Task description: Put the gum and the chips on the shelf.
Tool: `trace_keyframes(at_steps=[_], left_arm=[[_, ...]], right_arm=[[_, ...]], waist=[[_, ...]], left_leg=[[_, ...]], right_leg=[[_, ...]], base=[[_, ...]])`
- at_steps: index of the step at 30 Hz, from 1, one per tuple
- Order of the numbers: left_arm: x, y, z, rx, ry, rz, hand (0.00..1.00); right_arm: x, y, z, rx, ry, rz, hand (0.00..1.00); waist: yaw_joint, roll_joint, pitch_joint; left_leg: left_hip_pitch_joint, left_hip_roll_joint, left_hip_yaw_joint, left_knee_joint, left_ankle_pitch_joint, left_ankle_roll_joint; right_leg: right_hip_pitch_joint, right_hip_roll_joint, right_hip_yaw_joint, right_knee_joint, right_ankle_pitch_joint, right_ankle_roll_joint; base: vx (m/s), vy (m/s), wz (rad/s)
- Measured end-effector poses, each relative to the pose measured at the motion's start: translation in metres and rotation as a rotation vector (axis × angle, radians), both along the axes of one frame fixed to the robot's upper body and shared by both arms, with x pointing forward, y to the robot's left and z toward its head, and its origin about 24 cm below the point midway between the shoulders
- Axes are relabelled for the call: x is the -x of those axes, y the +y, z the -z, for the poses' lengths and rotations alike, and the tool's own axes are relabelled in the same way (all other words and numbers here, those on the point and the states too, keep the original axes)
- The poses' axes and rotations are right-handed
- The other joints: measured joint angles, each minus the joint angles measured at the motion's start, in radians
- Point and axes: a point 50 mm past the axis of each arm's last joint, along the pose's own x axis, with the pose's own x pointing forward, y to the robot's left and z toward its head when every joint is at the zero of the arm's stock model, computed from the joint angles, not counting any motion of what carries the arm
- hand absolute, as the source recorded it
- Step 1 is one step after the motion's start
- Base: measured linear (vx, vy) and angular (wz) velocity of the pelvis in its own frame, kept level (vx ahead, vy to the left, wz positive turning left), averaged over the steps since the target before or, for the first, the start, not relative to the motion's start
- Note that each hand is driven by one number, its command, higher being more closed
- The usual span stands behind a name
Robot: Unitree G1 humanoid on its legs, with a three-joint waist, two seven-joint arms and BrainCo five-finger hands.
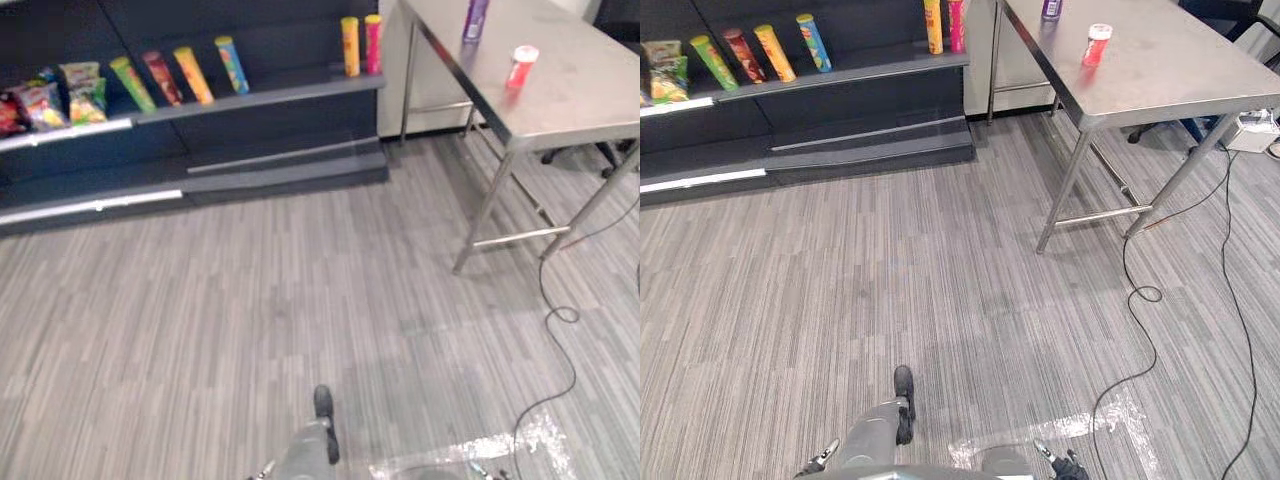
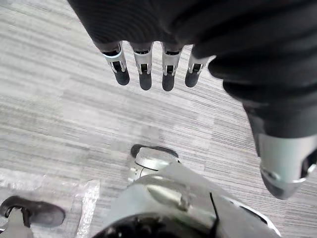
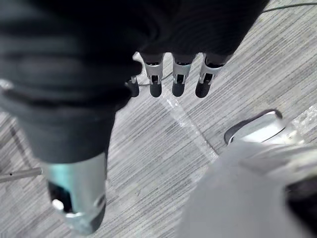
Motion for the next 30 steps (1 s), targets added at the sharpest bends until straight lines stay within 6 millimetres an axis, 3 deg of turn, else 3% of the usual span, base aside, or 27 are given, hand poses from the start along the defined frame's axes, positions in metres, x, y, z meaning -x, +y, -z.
trace_keyframes(at_steps=[1, 3, 5, 6, 7, 8, 9, 10, 11, 13, 16, 17, 19, 20, 21, 23, 26, 27, 28, 29, 30], left_arm=[[-0.002, 0.001, 0.000, -0.002, -0.007, 0.004, 0.00], [-0.011, 0.002, -0.002, 0.007, -0.038, 0.019, 0.00], [-0.014, 0.004, -0.003, 0.005, -0.052, 0.039, 0.00], [-0.014, 0.003, -0.003, 0.008, -0.049, 0.063, 0.00], [-0.016, 0.001, -0.003, 0.016, -0.051, 0.111, 0.00], [-0.017, 0.001, -0.004, 0.015, -0.055, 0.122, 0.00], [-0.018, 0.000, -0.004, 0.016, -0.052, 0.155, 0.00], [-0.020, -0.002, -0.004, 0.018, -0.054, 0.173, 0.00], [-0.021, -0.003, -0.004, 0.020, -0.055, 0.181, 0.00], [-0.026, -0.004, -0.004, 0.017, -0.065, 0.192, 0.00], [-0.034, -0.006, -0.005, 0.019, -0.088, 0.155, 0.00], [-0.033, -0.007, -0.004, 0.023, -0.091, 0.115, 0.00], [-0.031, -0.008, -0.004, 0.026, -0.091, 0.076, 0.00], [-0.027, -0.010, -0.003, 0.035, -0.085, 0.045, 0.00], [-0.025, -0.014, -0.001, 0.051, -0.083, 0.006, 0.00], [-0.027, -0.018, -0.001, 0.069, -0.098, -0.025, 0.00], [-0.034, -0.026, -0.002, 0.090, -0.128, -0.037, 0.00], [-0.039, -0.030, -0.002, 0.100, -0.145, -0.040, 0.00], [-0.046, -0.033, -0.004, 0.106, -0.172, -0.035, 0.00], [-0.047, -0.032, -0.005, 0.106, -0.178, -0.036, 0.00], [-0.048, -0.032, -0.005, 0.106, -0.182, -0.038, 0.00]], right_arm=[[-0.002, 0.001, 0.000, -0.003, -0.009, 0.001, 0.00], [-0.001, -0.001, -0.001, -0.005, -0.014, 0.004, 0.00], [-0.002, -0.002, -0.001, -0.008, -0.019, 0.011, 0.00], [0.000, -0.002, -0.001, -0.010, -0.016, 0.016, 0.00], [0.002, -0.002, 0.000, -0.014, -0.007, 0.011, 0.00], [0.002, -0.003, 0.000, -0.016, -0.009, 0.010, 0.00], [0.000, -0.003, -0.001, -0.017, -0.017, 0.004, 0.00], [-0.002, -0.005, -0.002, -0.011, -0.028, 0.000, 0.00], [-0.003, -0.006, -0.002, -0.008, -0.029, -0.008, 0.00], [-0.004, -0.007, -0.003, -0.001, -0.030, -0.036, 0.00], [-0.004, -0.005, -0.003, -0.006, -0.030, -0.045, 0.00], [-0.004, -0.006, -0.003, -0.008, -0.031, -0.035, 0.00], [-0.003, -0.006, -0.002, -0.012, -0.032, -0.020, 0.00], [0.001, -0.007, -0.002, -0.011, -0.025, -0.013, 0.00], [-0.002, -0.009, -0.003, -0.004, -0.036, -0.014, 0.00], [-0.007, -0.011, -0.005, 0.004, -0.060, -0.006, 0.00], [-0.007, -0.011, -0.005, 0.005, -0.063, -0.008, 0.00], [-0.007, -0.011, -0.006, 0.006, -0.064, -0.004, 0.00], [-0.004, -0.013, -0.005, 0.010, -0.057, 0.003, 0.00], [-0.004, -0.014, -0.006, 0.012, -0.060, 0.003, 0.00], [-0.003, -0.014, -0.006, 0.015, -0.064, 0.004, 0.00]], waist=[[-0.004, -0.002, -0.005], [0.001, -0.004, -0.017], [0.001, -0.004, -0.017], [0.001, -0.005, -0.016], [-0.014, -0.001, -0.012], [-0.017, 0.001, -0.010], [-0.026, 0.009, -0.002], [-0.027, 0.019, 0.013], [-0.028, 0.024, 0.016], [-0.029, 0.026, 0.018], [-0.034, 0.030, 0.020], [-0.035, 0.038, 0.025], [-0.038, 0.040, 0.025], [-0.051, 0.046, 0.025], [-0.052, 0.071, 0.028], [-0.052, 0.076, 0.033], [-0.054, 0.078, 0.031], [-0.054, 0.073, 0.028], [-0.051, 0.077, 0.026], [-0.054, 0.077, 0.026], [-0.055, 0.079, 0.025]], left_leg=[[-0.005, -0.011, 0.008, 0.011, -0.012, 0.014], [-0.004, -0.042, 0.043, 0.075, -0.082, 0.076], [0.028, -0.054, 0.066, 0.097, -0.133, 0.091], [0.090, -0.066, 0.069, 0.084, -0.172, 0.093], [0.181, -0.074, 0.068, 0.066, -0.205, 0.108], [0.201, -0.074, 0.066, 0.064, -0.213, 0.110], [0.277, -0.079, 0.061, 0.036, -0.230, 0.112], [0.369, -0.081, 0.062, -0.018, -0.235, 0.110], [0.409, -0.081, 0.062, -0.049, -0.236, 0.110], [0.492, -0.080, 0.059, -0.116, -0.242, 0.104], [0.548, -0.059, 0.033, -0.137, -0.286, 0.076], [0.569, -0.037, 0.025, -0.141, -0.307, 0.044], [0.590, -0.016, 0.013, -0.142, -0.332, 0.007], [0.616, 0.012, -0.002, -0.152, -0.349, -0.017], [0.641, 0.043, -0.001, -0.161, -0.340, -0.037], [0.656, 0.061, 0.005, -0.146, -0.295, -0.074], [0.664, 0.082, -0.012, -0.087, -0.202, -0.104], [0.637, 0.089, -0.027, -0.017, -0.190, -0.111], [0.560, 0.113, -0.053, 0.178, -0.179, -0.124], [0.521, 0.125, -0.067, 0.269, -0.157, -0.132], [0.463, 0.143, -0.083, 0.399, -0.098, -0.134]], right_leg=[[-0.008, -0.013, 0.015, 0.006, 0.024, 0.008], [-0.041, -0.040, 0.085, 0.084, 0.100, 0.044], [-0.082, -0.043, 0.109, 0.213, 0.162, 0.068], [-0.129, -0.038, 0.102, 0.379, 0.249, 0.091], [-0.197, -0.032, 0.089, 0.603, 0.352, 0.164], [-0.214, -0.030, 0.081, 0.647, 0.351, 0.164], [-0.275, -0.030, 0.029, 0.790, 0.334, 0.142], [-0.321, -0.030, -0.030, 0.863, 0.293, 0.097], [-0.344, -0.030, -0.065, 0.871, 0.268, 0.077], [-0.417, -0.031, -0.152, 0.820, 0.207, 0.059], [-0.488, -0.023, -0.252, 0.488, 0.190, 0.060], [-0.490, 0.001, -0.261, 0.254, 0.227, 0.066], [-0.487, 0.018, -0.246, 0.057, 0.313, 0.059], [-0.466, 0.038, -0.246, 0.027, 0.429, 0.056], [-0.468, 0.066, -0.260, 0.073, 0.398, 0.011], [-0.480, 0.066, -0.280, 0.175, 0.332, -0.031], [-0.432, 0.065, -0.306, 0.221, 0.261, -0.046], [-0.407, 0.063, -0.311, 0.209, 0.234, -0.045], [-0.368, 0.065, -0.324, 0.200, 0.194, -0.044], [-0.354, 0.065, -0.329, 0.206, 0.178, -0.046], [-0.330, 0.069, -0.334, 0.210, 0.158, -0.050]], base=[[0.59, 0.295, -0.19], [0.67, 0.353, -0.05], [0.47, 0.232, -0.20], [0.53, 0.257, -0.19], [0.44, 0.207, -0.11], [0.46, 0.186, -0.03], [0.36, 0.105, -0.12], [0.36, 0.105, -0.14], [0.30, 0.043, -0.17], [0.25, -0.012, -0.03], [0.29, -0.129, 0.22], [0.38, -0.196, 0.15], [0.44, -0.228, 0.20], [0.53, -0.249, 0.28], [0.54, -0.247, 0.26], [0.53, -0.286, 0.11], [0.45, -0.255, 0.29], [0.30, -0.172, 0.37], [0.26, -0.160, 0.34], [0.29, -0.183, 0.22], [0.21, -0.130, 0.05]])
